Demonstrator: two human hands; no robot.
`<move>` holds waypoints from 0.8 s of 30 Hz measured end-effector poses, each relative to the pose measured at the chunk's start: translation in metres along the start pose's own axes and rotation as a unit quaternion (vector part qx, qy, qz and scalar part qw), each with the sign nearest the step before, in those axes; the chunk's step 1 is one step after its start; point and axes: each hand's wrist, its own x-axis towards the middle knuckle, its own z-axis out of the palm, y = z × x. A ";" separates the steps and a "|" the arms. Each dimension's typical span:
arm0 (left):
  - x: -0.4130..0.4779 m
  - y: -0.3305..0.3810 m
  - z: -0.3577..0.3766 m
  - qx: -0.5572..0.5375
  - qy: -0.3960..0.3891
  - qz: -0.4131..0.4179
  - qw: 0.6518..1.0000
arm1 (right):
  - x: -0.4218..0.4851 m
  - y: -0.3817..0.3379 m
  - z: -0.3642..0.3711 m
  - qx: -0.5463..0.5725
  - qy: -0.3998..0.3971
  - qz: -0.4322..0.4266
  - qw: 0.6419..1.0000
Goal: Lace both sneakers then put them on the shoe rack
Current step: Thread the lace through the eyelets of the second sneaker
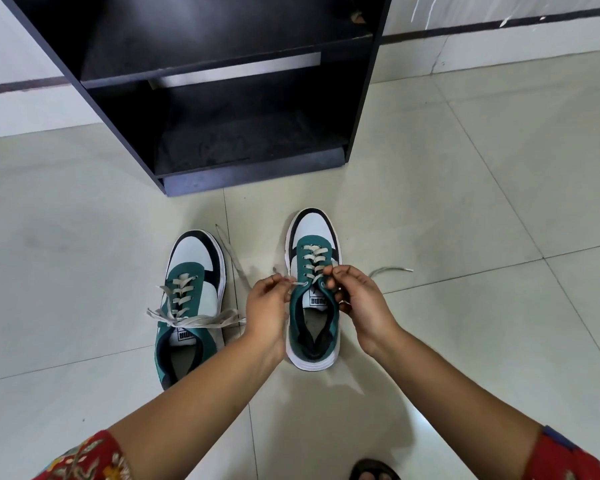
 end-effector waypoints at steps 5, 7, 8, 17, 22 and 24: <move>0.004 -0.003 -0.011 0.029 -0.027 -0.036 0.999 | 0.003 0.004 -0.004 0.064 0.013 0.022 0.998; 0.005 -0.002 -0.013 0.004 -0.033 -0.039 0.999 | 0.004 0.007 -0.006 0.128 0.012 0.054 0.990; 0.006 -0.001 -0.014 -0.012 -0.030 -0.042 0.999 | 0.004 0.008 -0.008 0.167 0.016 0.076 0.983; 0.021 -0.001 -0.020 0.027 -0.062 0.023 0.997 | -0.002 0.004 -0.009 0.109 0.028 0.065 0.992; 0.010 0.016 -0.021 0.176 -0.210 0.287 0.918 | -0.012 -0.025 0.001 -0.155 -0.075 -0.113 0.978; 0.005 0.026 -0.019 0.198 -0.265 0.333 0.883 | -0.016 -0.035 0.006 -0.225 -0.101 -0.173 0.954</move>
